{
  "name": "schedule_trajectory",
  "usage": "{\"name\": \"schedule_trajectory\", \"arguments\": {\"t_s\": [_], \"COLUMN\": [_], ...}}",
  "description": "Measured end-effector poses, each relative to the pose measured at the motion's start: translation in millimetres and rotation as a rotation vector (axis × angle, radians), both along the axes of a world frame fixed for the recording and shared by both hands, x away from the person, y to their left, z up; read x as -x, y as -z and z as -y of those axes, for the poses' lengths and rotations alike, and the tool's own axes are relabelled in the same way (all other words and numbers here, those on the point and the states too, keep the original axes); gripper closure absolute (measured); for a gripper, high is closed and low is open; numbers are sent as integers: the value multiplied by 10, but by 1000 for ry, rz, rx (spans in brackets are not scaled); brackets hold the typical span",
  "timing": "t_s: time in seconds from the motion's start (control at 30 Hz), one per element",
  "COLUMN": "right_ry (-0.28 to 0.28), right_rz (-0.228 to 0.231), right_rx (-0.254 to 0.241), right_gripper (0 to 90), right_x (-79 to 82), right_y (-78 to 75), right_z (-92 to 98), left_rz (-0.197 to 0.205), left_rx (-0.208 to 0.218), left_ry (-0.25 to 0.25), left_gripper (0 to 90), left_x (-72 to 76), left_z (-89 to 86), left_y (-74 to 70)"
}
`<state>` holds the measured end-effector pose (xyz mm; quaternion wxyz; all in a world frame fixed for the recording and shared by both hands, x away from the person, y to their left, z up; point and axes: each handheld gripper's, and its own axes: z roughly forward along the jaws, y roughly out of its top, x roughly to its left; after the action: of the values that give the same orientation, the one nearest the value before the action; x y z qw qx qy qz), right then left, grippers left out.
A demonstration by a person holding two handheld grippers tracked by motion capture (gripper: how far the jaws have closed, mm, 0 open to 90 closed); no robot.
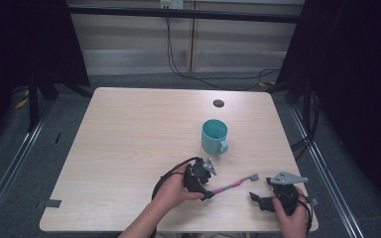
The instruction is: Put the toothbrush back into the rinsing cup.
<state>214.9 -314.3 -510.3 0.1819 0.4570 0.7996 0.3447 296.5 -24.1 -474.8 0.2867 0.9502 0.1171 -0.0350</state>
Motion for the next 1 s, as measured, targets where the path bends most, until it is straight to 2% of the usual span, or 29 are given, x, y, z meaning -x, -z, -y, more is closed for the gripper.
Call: {"name": "schedule_trajectory", "arguments": {"t_s": [0.23,0.37,0.43,0.47,0.57,0.7,0.77,0.87,0.93,1.0], "right_ry": [0,0,0,0,0,0,0,0,0,0], "right_rz": [0,0,0,0,0,0,0,0,0,0], "right_rx": [0,0,0,0,0,0,-1,0,-1,-1], "right_gripper": [123,123,124,123,123,123,123,124,123,123], "right_x": [0,0,0,0,0,0,0,0,0,0], "right_y": [0,0,0,0,0,0,0,0,0,0], "right_z": [0,0,0,0,0,0,0,0,0,0], "left_rz": [1,-5,1,-5,-2,-3,3,-4,-23,-20], "left_rx": [-29,-31,-43,-45,-59,-74,-78,-86,-91,-104], "left_ry": [9,8,28,15,28,19,18,11,15,23], "left_gripper": [485,503,510,516,536,577,632,669,710,731], "left_x": [-2,2,-1,11,6,1,1,7,19,19], "left_z": [104,142,176,186,218,249,253,286,309,324], "left_y": [-12,-25,-30,-29,-38,-46,-48,-37,-28,-19]}}
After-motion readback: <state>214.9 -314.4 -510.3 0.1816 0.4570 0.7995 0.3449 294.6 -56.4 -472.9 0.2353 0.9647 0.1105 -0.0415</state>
